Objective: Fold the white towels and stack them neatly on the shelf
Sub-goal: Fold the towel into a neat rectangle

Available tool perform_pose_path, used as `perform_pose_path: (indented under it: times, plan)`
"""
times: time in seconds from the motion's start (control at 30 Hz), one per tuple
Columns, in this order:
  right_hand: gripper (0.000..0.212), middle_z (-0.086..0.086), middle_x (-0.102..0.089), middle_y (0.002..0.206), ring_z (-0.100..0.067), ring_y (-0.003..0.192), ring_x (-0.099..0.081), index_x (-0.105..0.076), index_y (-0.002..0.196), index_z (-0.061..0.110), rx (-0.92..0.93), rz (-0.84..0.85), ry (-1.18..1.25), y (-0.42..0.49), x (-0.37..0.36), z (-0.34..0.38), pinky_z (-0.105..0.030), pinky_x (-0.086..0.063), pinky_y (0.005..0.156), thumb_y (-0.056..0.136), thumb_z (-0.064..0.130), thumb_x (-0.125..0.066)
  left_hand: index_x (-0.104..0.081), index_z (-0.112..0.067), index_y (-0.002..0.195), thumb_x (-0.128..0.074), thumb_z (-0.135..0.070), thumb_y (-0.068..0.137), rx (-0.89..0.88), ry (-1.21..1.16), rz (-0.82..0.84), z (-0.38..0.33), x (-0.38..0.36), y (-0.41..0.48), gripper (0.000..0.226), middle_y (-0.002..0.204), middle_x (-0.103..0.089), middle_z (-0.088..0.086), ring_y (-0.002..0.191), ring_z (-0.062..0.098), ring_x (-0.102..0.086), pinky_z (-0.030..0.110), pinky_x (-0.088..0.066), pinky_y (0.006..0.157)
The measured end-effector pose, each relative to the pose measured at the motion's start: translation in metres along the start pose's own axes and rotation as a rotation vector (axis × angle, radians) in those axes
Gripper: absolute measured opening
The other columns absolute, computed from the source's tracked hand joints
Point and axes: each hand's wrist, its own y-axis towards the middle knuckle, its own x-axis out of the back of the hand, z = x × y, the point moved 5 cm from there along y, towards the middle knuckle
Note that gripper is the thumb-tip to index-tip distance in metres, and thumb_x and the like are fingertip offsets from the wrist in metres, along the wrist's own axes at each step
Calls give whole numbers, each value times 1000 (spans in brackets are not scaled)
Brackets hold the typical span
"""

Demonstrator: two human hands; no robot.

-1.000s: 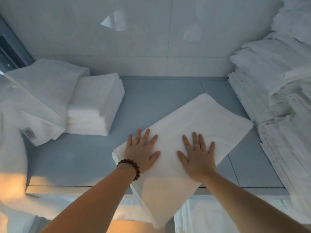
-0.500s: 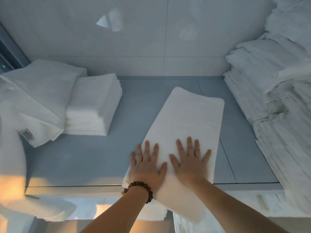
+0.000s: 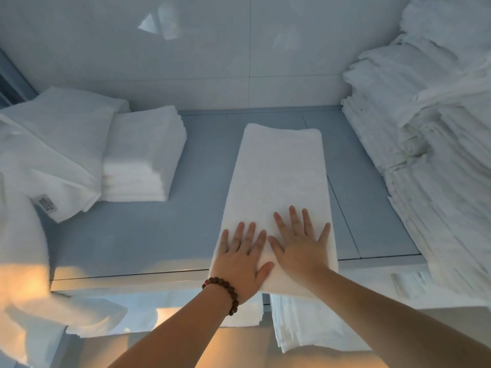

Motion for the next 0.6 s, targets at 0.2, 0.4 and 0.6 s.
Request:
perform_pose_path:
  times: [0.2, 0.4, 0.6]
  plan:
    - [60, 11, 23, 156, -17, 143, 25, 17, 142, 48, 25, -19, 6, 6, -8, -11, -60, 16, 110, 87, 66, 0, 17, -32, 147, 9, -66, 84, 37, -15, -6, -5, -1, 16, 72, 155, 22, -6, 139, 20, 30, 50, 14, 114]
    - [60, 10, 22, 156, -18, 144, 23, 15, 143, 47, 110, 64, -52, 45, 6, -22, -63, 9, 111, 89, 66, -2, 14, -30, 148, 1, -65, 86, 110, -17, 33, -9, 5, 49, 72, 156, 21, -3, 142, 24, 24, 53, 11, 114]
    - [62, 5, 14, 159, -19, 146, 13, 3, 148, 40, 189, -38, 2, -1, 6, -20, -56, 7, 114, 90, 62, -7, 14, -36, 147, 7, -81, 74, 9, -21, 25, -16, 1, 30, 86, 155, 19, -7, 142, 26, 23, 55, 12, 113]
